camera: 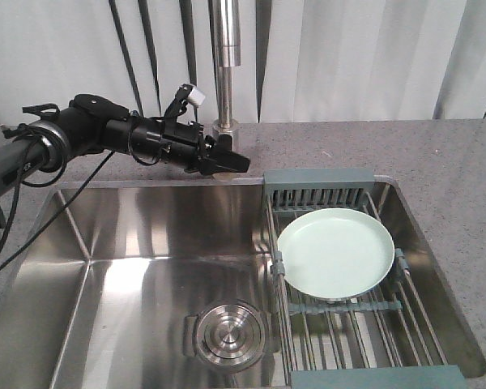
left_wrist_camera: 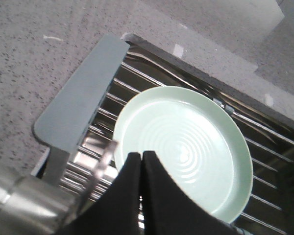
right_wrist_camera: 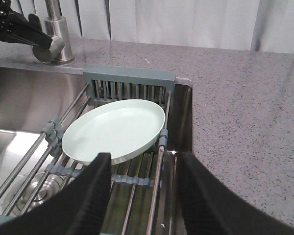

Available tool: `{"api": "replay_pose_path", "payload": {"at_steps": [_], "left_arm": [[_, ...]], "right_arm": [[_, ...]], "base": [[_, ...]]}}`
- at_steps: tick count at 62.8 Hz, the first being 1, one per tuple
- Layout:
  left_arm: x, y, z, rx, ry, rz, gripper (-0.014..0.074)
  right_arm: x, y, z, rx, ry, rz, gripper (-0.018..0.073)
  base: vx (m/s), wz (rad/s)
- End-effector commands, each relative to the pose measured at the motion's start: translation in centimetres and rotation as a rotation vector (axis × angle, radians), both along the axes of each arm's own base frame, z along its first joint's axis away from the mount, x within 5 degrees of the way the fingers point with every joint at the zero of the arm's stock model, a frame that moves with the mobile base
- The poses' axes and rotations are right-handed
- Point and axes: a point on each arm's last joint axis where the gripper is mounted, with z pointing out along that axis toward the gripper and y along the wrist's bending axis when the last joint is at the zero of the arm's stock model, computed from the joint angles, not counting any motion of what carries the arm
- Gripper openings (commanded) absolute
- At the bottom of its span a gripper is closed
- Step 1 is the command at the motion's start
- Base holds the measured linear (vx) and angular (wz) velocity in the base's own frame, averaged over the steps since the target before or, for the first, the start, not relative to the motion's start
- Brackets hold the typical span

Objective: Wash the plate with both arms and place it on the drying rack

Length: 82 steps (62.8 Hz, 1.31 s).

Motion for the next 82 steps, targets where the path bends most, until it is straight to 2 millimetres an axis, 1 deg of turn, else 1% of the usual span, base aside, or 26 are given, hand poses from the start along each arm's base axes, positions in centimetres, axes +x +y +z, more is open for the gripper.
{"api": "replay_pose_path", "payload": {"at_steps": [1,6,14,25,28,31,39,43,49,57,59,64,71,76,79,82], "left_arm": [[0.6,0.0,5.2,-0.097,-0.094,0.087,-0.0006],[0.9,0.4,6.0,-0.103,-0.122,0.102,-0.0006],[0.9,1.0,6.4,-0.113,-0.110,0.095,-0.0006],[-0.1,1.1,6.5,-0.123,-0.066,-0.014,-0.0006],[-0.3,1.1,6.6,-0.109,-0.034,-0.018,-0.0006],[-0.5,1.3,6.7,-0.064,-0.012,-0.009,-0.0006],[-1.3,2.3,7.8,0.148,-0.030,0.024,-0.0006],[-1.7,3.0,8.8,0.251,-0.036,0.079,-0.0006],[-2.3,4.5,10.7,0.410,-0.040,0.217,-0.0006],[-3.5,6.8,13.8,0.587,-0.070,0.422,-0.0006],[-4.0,7.4,14.9,0.621,-0.082,0.477,-0.0006],[-5.0,8.9,16.9,0.700,-0.106,0.598,-0.0006],[-6.8,10.7,19.8,0.785,-0.154,0.747,-0.0006],[-8.2,11.4,21.6,0.800,-0.188,0.795,-0.0006],[-9.3,11.8,22.9,0.796,-0.219,0.819,-0.0006],[-10.2,12.1,23.6,0.787,-0.236,0.846,-0.0006]], "right_arm": [[0.2,-0.2,1.5,-0.004,-0.087,-0.019,0.0329],[0.2,-0.2,1.5,-0.004,-0.087,-0.019,0.0329],[0.2,-0.2,1.5,-0.004,-0.087,-0.019,0.0329],[0.2,-0.2,1.5,-0.004,-0.087,-0.019,0.0329],[0.2,-0.2,1.5,-0.004,-0.087,-0.019,0.0329],[0.2,-0.2,1.5,-0.004,-0.087,-0.019,0.0329],[0.2,-0.2,1.5,-0.004,-0.087,-0.019,0.0329],[0.2,-0.2,1.5,-0.004,-0.087,-0.019,0.0329],[0.2,-0.2,1.5,-0.004,-0.087,-0.019,0.0329],[0.2,-0.2,1.5,-0.004,-0.087,-0.019,0.0329],[0.2,-0.2,1.5,-0.004,-0.087,-0.019,0.0329],[0.2,-0.2,1.5,-0.004,-0.087,-0.019,0.0329],[0.2,-0.2,1.5,-0.004,-0.087,-0.019,0.0329],[0.2,-0.2,1.5,-0.004,-0.087,-0.019,0.0329],[0.2,-0.2,1.5,-0.004,-0.087,-0.019,0.0329],[0.2,-0.2,1.5,-0.004,-0.087,-0.019,0.0329]], "base": [[0.00,0.00],[0.00,0.00],[0.00,0.00],[0.00,0.00],[0.00,0.00],[0.00,0.00],[0.00,0.00],[0.00,0.00],[0.00,0.00],[0.00,0.00],[0.00,0.00],[0.00,0.00],[0.00,0.00],[0.00,0.00],[0.00,0.00],[0.00,0.00]]}}
